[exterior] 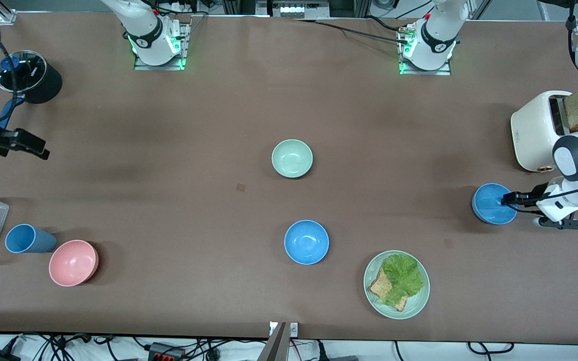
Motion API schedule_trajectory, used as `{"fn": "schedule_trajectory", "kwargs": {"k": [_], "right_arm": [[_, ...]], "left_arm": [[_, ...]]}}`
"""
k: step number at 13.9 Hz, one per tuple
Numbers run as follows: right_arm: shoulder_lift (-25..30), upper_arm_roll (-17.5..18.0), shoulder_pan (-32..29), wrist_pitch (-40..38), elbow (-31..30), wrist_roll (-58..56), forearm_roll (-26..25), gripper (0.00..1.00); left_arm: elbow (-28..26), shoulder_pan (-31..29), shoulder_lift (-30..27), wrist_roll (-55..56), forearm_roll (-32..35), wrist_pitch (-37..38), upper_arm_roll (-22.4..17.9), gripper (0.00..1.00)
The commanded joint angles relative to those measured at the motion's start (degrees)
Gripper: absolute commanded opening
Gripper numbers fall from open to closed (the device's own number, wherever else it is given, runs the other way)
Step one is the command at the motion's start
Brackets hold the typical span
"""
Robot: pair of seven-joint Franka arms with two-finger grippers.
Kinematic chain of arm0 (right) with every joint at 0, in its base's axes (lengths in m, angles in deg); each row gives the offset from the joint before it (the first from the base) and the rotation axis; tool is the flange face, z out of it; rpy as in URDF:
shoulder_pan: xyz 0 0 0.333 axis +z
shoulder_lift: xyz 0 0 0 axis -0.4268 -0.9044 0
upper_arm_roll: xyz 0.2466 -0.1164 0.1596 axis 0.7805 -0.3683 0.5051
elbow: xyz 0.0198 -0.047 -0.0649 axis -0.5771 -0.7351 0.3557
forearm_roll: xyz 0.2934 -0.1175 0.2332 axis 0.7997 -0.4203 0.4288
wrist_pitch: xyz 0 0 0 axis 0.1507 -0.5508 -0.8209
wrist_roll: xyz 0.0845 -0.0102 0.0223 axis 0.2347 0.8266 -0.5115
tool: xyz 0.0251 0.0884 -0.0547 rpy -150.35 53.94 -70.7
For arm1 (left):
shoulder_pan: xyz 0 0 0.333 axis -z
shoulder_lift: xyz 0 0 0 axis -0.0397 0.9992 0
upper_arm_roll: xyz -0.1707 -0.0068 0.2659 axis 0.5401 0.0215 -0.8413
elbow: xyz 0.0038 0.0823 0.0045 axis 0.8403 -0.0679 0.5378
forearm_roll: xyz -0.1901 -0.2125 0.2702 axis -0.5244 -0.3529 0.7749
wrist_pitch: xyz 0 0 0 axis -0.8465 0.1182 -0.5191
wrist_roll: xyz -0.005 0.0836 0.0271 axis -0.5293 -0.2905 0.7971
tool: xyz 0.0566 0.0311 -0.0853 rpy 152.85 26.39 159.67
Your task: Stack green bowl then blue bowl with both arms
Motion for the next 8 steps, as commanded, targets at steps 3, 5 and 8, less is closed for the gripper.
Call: {"fn": "schedule_trajectory", "kwargs": {"k": [3,5,8], "right_arm": [[3.27,-0.41,0.60,1.43,-4.08,-0.90,-0.45,1.00],[2.92,-0.23,0.52,0.72,-2.50,-0.99,-0.63,1.00],[2.74,-0.23,0.43,-1.21,-0.83,-1.17,-0.63,1.00]], "left_arm": [[0.64,-0.25,0.42,-0.91,1.03,0.09,0.61,0.51],[0.55,-0.34,0.42,-1.00,1.03,0.35,0.70,0.37],[0.46,-0.07,0.42,-1.00,1.03,0.70,0.88,0.18]]}}
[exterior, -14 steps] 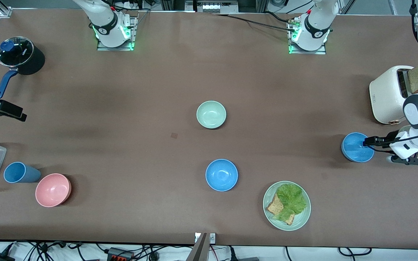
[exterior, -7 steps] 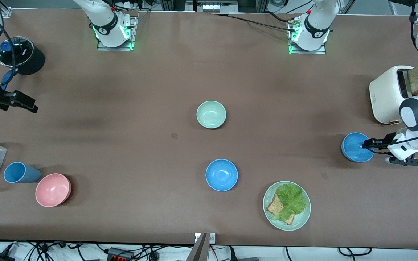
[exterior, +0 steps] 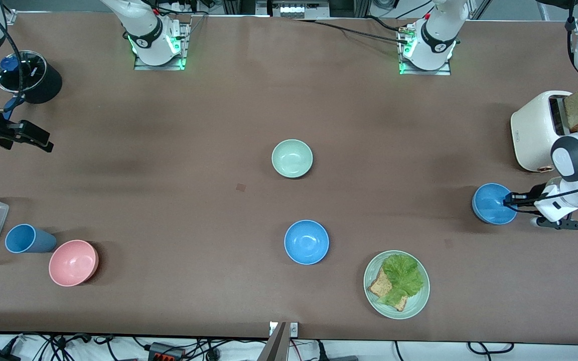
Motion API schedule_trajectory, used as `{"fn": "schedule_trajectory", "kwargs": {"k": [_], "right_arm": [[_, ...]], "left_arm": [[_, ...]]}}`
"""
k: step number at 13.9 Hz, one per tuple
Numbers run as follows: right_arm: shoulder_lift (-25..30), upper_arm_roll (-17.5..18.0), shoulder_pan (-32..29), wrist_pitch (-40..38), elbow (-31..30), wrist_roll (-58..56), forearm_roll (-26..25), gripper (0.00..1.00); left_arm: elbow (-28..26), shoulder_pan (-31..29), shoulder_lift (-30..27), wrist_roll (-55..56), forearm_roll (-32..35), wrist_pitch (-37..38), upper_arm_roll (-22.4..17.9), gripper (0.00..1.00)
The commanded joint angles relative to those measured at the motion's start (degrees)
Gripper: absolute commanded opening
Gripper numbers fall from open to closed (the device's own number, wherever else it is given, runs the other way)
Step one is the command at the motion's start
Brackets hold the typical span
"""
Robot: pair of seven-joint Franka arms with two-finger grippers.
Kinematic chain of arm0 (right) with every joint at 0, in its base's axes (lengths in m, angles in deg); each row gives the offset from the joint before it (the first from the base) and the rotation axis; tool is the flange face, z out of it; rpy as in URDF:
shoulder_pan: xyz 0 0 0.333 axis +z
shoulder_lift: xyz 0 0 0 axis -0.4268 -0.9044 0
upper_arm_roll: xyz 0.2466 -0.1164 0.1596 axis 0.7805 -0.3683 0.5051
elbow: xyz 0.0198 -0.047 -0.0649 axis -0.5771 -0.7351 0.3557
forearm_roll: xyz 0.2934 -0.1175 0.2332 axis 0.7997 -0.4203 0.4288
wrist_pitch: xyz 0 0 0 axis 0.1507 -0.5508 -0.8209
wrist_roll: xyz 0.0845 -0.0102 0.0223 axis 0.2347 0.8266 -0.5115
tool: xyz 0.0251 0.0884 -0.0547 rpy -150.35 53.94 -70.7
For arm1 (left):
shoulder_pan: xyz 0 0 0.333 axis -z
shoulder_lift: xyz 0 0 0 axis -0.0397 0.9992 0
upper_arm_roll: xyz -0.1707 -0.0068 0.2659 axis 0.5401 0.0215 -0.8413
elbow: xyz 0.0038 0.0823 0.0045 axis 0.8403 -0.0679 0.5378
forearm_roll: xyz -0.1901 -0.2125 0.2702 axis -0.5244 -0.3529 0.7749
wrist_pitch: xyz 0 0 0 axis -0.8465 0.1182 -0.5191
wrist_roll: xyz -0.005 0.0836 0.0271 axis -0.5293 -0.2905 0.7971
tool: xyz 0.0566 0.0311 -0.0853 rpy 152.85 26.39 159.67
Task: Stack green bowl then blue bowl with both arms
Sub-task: 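Lift the blue bowl and carry it over the green bowl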
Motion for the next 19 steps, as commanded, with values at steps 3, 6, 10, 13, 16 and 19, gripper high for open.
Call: {"fn": "schedule_trajectory", "kwargs": {"k": [3,6,10,13,16,19], "right_arm": [[0.68,-0.24,0.32,-1.65,0.62,-0.73,-0.36,1.00],[0.76,-0.24,0.32,-1.56,0.62,-0.64,-0.36,1.00],[0.68,-0.16,-0.38,-1.30,0.62,-0.56,-0.36,1.00],[0.68,-0.07,-0.91,-1.47,0.62,-0.64,-0.01,1.00],[0.76,1.07,-2.13,-1.56,0.62,-0.73,-0.01,1.00],[0.85,2.48,-2.41,-1.56,0.62,-0.64,-0.36,1.00]], "left_arm": [[-0.13,-0.10,0.03,-0.93,1.02,0.62,1.04,0.01],[-0.05,-0.18,-1.11,-2.85,1.02,4.64,2.53,0.01],[0.04,-0.80,-8.92,-6.37,0.41,17.10,6.03,0.00],[0.30,-0.80,-15.34,-5.76,-0.90,26.00,9.38,0.00],[0.74,-0.54,-19.83,-6.38,-11.42,32.24,11.40,0.00],[0.74,-0.27,-21.68,0.62,-12.60,32.61,18.16,0.00]]}}
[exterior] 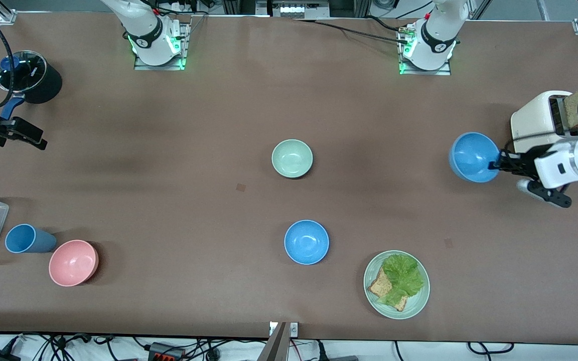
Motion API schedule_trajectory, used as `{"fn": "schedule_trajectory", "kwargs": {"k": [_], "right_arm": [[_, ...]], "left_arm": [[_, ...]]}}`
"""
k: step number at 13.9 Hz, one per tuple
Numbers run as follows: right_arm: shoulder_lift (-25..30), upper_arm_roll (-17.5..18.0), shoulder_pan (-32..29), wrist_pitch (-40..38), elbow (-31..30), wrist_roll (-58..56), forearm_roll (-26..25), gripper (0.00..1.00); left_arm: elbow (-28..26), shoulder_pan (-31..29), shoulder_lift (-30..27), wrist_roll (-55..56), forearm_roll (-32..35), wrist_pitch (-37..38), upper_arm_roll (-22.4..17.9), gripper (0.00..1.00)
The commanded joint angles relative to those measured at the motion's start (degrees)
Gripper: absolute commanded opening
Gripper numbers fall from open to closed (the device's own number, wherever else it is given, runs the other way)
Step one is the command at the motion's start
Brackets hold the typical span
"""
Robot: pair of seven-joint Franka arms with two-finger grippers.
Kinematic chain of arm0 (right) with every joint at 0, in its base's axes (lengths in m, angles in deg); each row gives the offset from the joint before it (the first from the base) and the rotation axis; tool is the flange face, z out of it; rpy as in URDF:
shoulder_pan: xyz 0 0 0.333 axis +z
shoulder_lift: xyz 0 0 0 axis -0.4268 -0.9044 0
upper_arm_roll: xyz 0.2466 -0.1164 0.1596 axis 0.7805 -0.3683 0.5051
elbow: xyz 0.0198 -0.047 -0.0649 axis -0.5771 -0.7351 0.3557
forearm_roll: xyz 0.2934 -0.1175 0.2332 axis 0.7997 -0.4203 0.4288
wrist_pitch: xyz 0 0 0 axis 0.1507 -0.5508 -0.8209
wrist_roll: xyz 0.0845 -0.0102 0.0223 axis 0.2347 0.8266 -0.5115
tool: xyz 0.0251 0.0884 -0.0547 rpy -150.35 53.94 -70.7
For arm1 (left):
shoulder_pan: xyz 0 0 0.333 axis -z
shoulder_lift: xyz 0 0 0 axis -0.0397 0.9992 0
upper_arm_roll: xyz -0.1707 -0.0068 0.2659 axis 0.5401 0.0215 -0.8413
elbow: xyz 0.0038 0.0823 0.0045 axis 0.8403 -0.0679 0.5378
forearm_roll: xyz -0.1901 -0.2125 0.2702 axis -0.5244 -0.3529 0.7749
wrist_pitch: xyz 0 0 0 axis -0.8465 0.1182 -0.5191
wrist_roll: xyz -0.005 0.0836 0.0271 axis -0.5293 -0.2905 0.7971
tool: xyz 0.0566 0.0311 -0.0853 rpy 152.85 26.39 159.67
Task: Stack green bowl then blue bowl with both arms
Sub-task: 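Lift the blue bowl and carry it over the green bowl, then lower the blue bowl into the green bowl and open the left gripper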
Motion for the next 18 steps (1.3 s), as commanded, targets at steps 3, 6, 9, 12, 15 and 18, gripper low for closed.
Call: {"fn": "schedule_trajectory", "kwargs": {"k": [3,6,9,12,15,18], "right_arm": [[0.69,0.90,0.14,-0.91,0.40,-0.29,-0.35,1.00],[0.69,-1.82,2.60,-0.91,0.40,-0.11,-0.35,1.00],[0.69,-1.83,2.43,-1.00,0.40,-0.54,-0.35,1.00],[0.86,-1.92,2.34,-1.17,0.32,-0.63,-0.44,1.00],[0.69,-1.83,2.43,-1.35,0.32,-0.63,-0.44,1.00],[0.78,-1.83,2.43,-1.35,0.32,-0.37,-0.44,1.00]], "left_arm": [[-0.83,-0.08,-1.08,21.01,-1.35,-2.65,13.30,0.00],[-1.18,0.27,0.40,36.17,-1.44,-9.14,21.57,0.00],[-1.44,7.45,4.54,44.15,-1.88,-18.70,23.52,0.00],[-1.36,15.12,9.71,52.63,0.13,-27.86,23.00,0.00],[-1.27,19.07,13.67,53.25,6.98,-28.68,22.91,0.01],[-0.92,20.75,17.01,53.42,13.65,-29.03,22.91,0.01]]}}
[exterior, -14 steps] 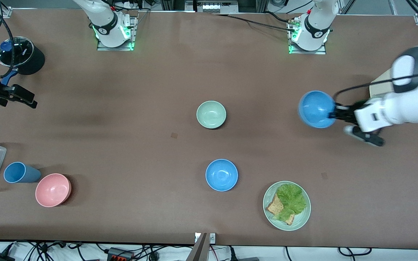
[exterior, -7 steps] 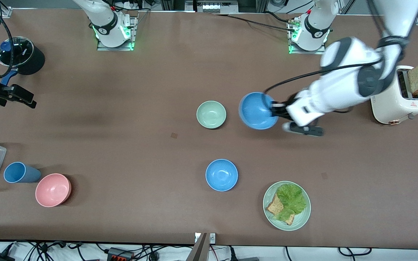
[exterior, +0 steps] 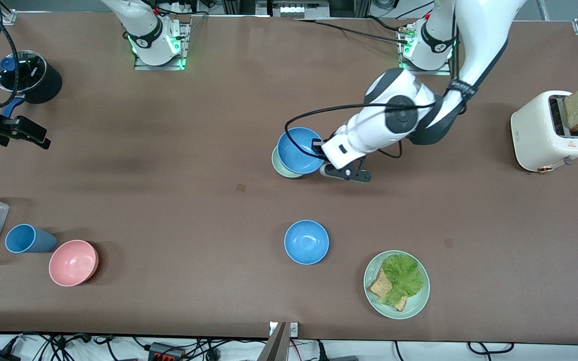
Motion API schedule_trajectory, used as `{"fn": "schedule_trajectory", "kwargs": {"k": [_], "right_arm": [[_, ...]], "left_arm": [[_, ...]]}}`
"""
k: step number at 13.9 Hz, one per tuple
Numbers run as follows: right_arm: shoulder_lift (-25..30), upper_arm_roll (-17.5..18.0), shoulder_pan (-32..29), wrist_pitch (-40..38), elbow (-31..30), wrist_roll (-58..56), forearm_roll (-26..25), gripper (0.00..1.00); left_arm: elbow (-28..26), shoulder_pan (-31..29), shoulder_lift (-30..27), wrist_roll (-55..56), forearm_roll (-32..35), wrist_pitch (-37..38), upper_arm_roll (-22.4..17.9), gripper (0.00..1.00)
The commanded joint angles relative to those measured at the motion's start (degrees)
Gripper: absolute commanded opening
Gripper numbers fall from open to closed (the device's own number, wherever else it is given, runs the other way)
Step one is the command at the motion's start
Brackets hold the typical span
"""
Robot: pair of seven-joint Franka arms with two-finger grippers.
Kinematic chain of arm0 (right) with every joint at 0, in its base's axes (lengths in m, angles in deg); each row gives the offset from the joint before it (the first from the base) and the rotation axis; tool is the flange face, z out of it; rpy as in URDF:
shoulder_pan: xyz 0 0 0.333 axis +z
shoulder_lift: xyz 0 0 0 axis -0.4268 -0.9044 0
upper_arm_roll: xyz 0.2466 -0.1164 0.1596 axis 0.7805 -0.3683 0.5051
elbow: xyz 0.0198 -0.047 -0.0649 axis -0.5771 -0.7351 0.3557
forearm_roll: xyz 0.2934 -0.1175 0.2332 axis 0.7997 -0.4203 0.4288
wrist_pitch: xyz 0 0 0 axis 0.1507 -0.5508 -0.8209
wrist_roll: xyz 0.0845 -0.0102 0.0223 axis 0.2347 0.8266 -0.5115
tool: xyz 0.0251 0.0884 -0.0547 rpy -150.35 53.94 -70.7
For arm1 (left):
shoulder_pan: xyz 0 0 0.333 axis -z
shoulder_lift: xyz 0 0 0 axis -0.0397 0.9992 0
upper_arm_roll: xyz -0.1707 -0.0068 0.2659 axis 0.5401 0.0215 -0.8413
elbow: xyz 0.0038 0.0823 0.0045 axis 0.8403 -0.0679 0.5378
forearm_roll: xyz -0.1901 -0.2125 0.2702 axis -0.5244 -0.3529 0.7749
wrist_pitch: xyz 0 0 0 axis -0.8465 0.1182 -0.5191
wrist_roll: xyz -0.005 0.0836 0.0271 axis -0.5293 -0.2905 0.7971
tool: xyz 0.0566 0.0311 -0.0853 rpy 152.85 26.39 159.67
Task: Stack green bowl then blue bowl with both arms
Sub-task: 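Lower the blue bowl into the green bowl and open the left gripper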
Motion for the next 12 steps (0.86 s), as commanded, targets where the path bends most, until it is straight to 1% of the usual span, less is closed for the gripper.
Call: {"fn": "schedule_trajectory", "kwargs": {"k": [1,4,6,8,10,12], "right_arm": [[0.68,-0.65,0.62,-0.88,0.15,-0.46,-0.48,1.00],[0.59,-0.74,0.45,-0.96,0.15,-0.28,-0.40,1.00],[0.59,-0.74,0.45,-0.88,0.15,-0.37,-0.40,1.00],[0.68,-0.65,0.53,-0.96,0.15,-0.02,-0.48,1.00],[0.42,-0.65,0.45,-0.35,0.15,0.24,-0.40,1.00],[-0.02,-0.65,0.62,-0.09,0.15,0.33,-0.40,1.00]], "left_arm": [[1.30,1.91,2.92,0.68,6.63,-0.92,-0.26,0.01],[1.30,3.24,4.86,1.74,11.30,-2.15,-0.35,0.01],[1.30,3.41,6.18,2.18,12.10,-4.43,-0.35,0.01],[1.30,4.72,6.71,2.27,13.50,-4.44,-0.44,0.01],[1.39,7.00,7.15,3.84,15.52,-4.44,-2.45,0.02],[1.30,8.33,7.33,4.02,15.80,-4.44,-3.07,0.01]]}}
